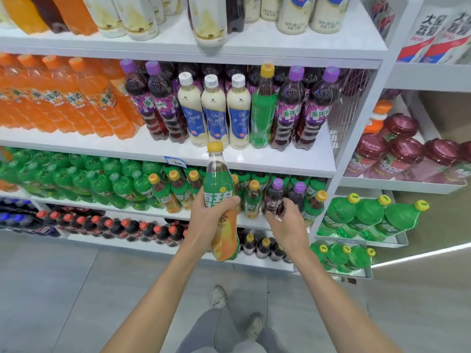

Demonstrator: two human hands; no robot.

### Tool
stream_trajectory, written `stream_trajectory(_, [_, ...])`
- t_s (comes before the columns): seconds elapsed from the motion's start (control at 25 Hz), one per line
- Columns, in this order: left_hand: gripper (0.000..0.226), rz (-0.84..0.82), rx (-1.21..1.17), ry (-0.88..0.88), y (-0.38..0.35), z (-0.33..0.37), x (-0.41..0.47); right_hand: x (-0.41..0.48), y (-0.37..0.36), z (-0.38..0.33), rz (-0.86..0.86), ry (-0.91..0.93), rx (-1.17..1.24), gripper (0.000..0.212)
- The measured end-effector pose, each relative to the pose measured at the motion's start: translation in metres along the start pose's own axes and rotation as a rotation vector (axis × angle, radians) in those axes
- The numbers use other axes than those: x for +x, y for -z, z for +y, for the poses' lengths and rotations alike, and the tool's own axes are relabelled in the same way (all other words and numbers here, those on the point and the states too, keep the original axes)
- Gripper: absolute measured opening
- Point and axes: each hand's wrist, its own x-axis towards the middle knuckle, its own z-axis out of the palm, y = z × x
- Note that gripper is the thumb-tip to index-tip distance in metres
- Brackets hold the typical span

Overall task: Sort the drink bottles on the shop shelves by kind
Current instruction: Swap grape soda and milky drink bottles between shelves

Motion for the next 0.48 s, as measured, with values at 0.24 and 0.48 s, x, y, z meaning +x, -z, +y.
stream_trajectory(0.24, [0.025, -0.008, -0.006, 0.089, -0.004, -0.016, 0.015, 0.018, -0.001, 0.001, 0.039, -0.105, 0.075, 0.067])
stream_trajectory(0.48, [0.026, -0.031, 0.021, 0.104, -0.008, -0.025, 0.034, 0.066, -0.015, -0.003, 0.061, -0.116, 0.067, 0.071])
